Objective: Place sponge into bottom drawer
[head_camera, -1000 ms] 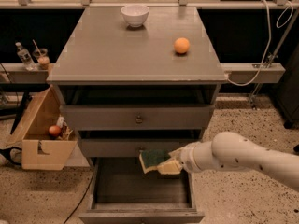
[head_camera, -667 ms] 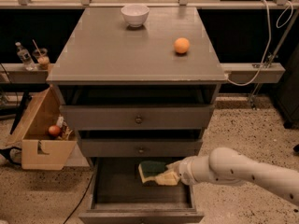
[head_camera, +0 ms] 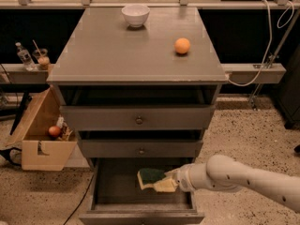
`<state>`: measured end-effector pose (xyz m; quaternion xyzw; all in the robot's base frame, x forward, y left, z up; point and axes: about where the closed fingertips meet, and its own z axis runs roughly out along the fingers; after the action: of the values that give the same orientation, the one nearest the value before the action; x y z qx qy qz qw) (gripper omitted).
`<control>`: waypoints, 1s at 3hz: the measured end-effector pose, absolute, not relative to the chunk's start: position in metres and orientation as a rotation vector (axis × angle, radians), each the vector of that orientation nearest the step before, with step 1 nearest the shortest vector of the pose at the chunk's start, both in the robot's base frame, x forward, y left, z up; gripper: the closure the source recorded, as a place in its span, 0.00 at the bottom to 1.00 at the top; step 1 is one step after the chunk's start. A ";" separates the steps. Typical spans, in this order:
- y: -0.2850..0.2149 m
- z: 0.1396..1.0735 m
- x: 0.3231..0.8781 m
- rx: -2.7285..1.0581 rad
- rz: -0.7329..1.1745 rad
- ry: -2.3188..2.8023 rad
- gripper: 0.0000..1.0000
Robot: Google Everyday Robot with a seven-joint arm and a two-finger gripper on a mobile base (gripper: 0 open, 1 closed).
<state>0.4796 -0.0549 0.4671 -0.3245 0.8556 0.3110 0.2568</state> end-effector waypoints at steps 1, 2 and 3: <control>-0.056 0.435 0.486 -0.877 0.825 2.341 1.00; -0.064 0.376 0.503 -0.854 0.768 2.389 1.00; -0.068 0.300 0.520 -0.788 0.779 2.441 0.73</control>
Offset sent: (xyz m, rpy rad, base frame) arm 0.0443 -0.0217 -0.1723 -0.1324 0.0444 -0.0894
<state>0.5197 -0.0681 0.3005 -0.2860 0.8865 0.2830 0.2283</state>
